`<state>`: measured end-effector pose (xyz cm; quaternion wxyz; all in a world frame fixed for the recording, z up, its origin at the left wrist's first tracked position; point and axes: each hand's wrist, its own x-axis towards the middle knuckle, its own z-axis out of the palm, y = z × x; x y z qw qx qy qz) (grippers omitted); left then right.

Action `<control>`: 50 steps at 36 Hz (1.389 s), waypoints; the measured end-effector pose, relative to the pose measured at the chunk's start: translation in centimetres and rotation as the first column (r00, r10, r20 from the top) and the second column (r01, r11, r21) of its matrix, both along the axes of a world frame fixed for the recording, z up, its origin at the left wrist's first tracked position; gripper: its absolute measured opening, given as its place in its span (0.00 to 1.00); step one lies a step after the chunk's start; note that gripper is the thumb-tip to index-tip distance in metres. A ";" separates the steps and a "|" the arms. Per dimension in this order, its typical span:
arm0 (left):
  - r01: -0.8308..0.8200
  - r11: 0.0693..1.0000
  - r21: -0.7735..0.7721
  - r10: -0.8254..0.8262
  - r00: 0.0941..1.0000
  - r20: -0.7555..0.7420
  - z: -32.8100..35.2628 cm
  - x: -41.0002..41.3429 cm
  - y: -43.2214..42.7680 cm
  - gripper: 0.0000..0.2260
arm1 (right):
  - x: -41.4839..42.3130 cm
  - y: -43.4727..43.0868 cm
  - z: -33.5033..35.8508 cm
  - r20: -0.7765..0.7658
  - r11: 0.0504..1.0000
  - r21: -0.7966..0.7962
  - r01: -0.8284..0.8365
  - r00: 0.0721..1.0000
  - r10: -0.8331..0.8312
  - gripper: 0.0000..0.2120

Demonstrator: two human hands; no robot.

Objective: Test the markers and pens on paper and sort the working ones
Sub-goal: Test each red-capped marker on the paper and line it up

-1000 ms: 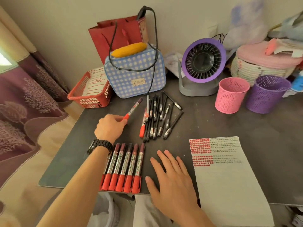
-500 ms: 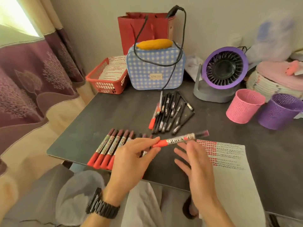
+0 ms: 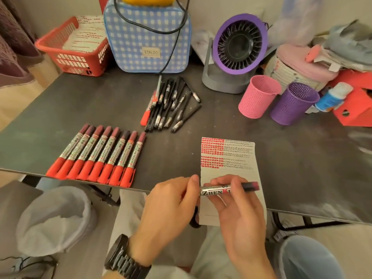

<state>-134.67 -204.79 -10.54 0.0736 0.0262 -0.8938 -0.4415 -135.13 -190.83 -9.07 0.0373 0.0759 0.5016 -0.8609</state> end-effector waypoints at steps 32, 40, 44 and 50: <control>0.125 0.981 0.147 -0.160 0.952 0.261 2.4 -0.6 5.0 0.22 | -4.7 5.3 2.5 -0.166 0.747 -0.610 -0.264 0.964 0.206 0.23; -0.063 0.916 0.396 0.010 0.991 0.135 0.7 -2.3 2.1 0.31 | -8.0 8.9 2.2 -0.038 0.933 -0.360 -0.026 0.999 0.013 0.23; 0.031 0.981 0.190 -0.029 1.000 -0.011 -0.2 -4.6 0.5 0.24 | -8.6 9.3 1.0 0.021 0.996 -0.073 -0.042 0.999 0.043 0.30; 0.191 0.961 -0.202 -0.203 0.978 -0.042 -2.0 -7.0 -0.1 0.12 | -9.0 8.1 0.2 0.065 0.970 0.122 -0.212 0.976 0.206 0.35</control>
